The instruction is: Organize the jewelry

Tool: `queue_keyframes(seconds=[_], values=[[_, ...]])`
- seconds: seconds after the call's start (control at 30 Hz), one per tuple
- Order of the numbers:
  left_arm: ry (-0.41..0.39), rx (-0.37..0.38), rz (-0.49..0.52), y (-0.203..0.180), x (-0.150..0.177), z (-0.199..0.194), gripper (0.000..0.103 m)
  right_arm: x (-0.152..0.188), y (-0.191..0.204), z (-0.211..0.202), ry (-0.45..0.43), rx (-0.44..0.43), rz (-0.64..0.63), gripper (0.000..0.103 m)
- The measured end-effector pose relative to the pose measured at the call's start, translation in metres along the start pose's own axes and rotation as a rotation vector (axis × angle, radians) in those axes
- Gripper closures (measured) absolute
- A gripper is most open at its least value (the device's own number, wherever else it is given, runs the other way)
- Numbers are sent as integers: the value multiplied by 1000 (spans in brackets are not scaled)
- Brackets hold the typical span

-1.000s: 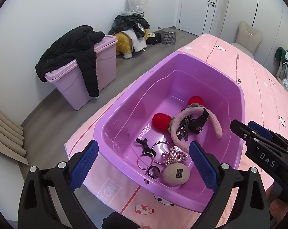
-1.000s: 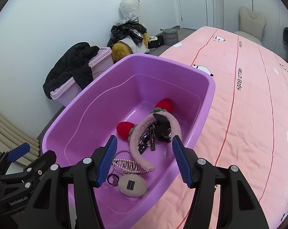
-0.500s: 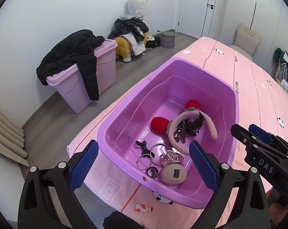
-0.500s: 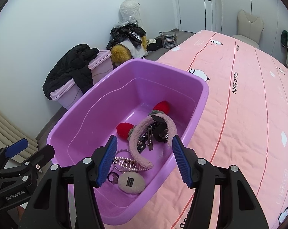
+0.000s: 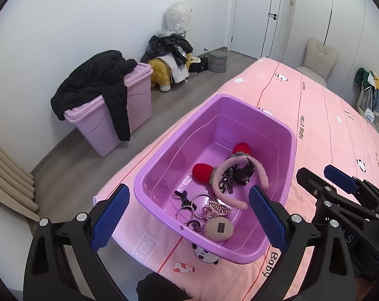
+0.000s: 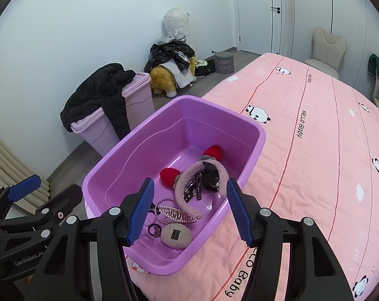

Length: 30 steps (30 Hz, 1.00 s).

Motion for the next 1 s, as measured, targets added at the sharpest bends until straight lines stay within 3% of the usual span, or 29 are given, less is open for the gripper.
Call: queue_keyframes(seconds=[0.4, 1.0], values=[[-72, -3, 11, -10, -14, -44, 9, -8, 0, -36, -35, 7, 9, 44], [-89, -17, 14, -12, -18, -57, 9, -8, -1, -57, -55, 19, 11, 44]])
Point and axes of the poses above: each gripper's, at about its wrist camera, not at the fingertips, and z roughly the way its jaws point, y to its left, x to its underside, the point moved 2 cm from there along z, roughly the way its jaws point, and after that the axes turned 6 degrees about y, right-handed, at the moved point
